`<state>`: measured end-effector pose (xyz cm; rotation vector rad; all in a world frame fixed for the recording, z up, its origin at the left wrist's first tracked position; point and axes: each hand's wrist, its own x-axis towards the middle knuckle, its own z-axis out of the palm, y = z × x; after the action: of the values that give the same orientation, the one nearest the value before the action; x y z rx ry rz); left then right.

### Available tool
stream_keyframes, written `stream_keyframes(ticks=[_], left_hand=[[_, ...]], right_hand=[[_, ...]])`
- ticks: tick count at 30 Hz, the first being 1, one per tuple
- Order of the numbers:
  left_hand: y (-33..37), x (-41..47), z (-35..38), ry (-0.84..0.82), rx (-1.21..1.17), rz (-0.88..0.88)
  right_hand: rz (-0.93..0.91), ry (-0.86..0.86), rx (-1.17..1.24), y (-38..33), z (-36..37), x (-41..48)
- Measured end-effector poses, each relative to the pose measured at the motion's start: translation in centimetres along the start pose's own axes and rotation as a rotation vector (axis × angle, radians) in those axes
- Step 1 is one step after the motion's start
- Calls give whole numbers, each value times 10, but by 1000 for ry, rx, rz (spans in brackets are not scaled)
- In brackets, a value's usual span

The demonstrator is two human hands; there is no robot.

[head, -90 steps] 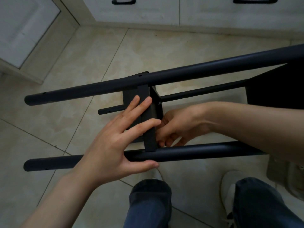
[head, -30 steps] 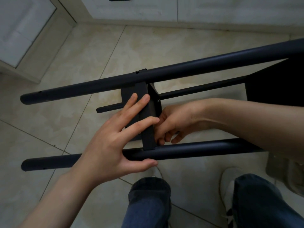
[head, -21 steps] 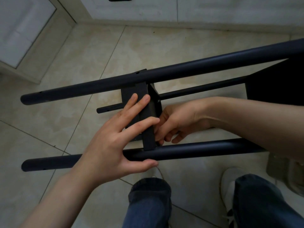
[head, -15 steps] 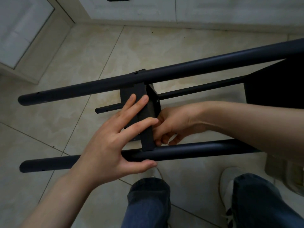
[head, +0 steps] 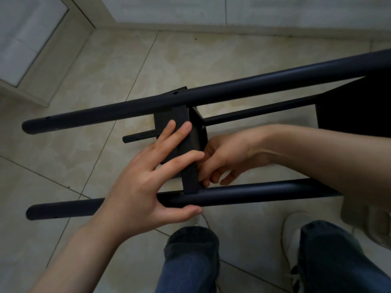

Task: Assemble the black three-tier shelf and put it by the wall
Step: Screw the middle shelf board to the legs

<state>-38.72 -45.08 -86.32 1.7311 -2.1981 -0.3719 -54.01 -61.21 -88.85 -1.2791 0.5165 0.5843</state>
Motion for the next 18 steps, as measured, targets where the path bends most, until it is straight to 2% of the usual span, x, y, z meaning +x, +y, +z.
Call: stream_keyframes(ticks=[5,10,18], left_hand=[[1,1,0,-1,-3,-2],[1,2,-1,-8,-10,-6],[1,1,0,-11,-9,-8]], right_hand=[[3,55,-41,0,4,3],[-5,11,11,0,-1,0],[12,34,-4,1,3,3]])
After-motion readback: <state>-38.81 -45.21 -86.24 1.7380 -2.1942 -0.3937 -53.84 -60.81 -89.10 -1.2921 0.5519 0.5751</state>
